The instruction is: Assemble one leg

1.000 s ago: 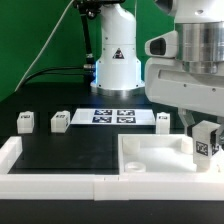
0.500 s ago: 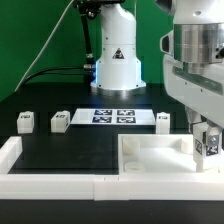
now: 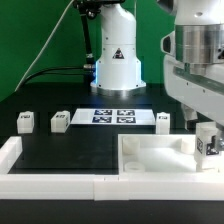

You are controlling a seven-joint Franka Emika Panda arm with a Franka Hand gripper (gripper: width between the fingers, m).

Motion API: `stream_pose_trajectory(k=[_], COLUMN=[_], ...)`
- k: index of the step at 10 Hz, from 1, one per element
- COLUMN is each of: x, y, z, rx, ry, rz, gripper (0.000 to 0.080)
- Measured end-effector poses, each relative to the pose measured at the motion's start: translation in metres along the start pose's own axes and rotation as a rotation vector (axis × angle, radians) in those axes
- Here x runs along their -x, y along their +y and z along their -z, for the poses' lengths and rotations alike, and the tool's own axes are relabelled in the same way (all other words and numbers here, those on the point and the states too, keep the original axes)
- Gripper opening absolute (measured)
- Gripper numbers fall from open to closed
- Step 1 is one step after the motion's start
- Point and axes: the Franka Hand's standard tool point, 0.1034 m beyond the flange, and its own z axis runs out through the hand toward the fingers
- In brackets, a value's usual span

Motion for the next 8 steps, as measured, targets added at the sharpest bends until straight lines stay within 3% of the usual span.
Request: stream_pose_trajectory(k=[5,8], x=[0.0057,0.0064], y=[-0.0022,-0.0025], z=[-0.0002,-0.0001], rx=[0.002,0.017], ry=[0.003,0.014], rz=[0.63,0.954], gripper=[0.0649,0.0649])
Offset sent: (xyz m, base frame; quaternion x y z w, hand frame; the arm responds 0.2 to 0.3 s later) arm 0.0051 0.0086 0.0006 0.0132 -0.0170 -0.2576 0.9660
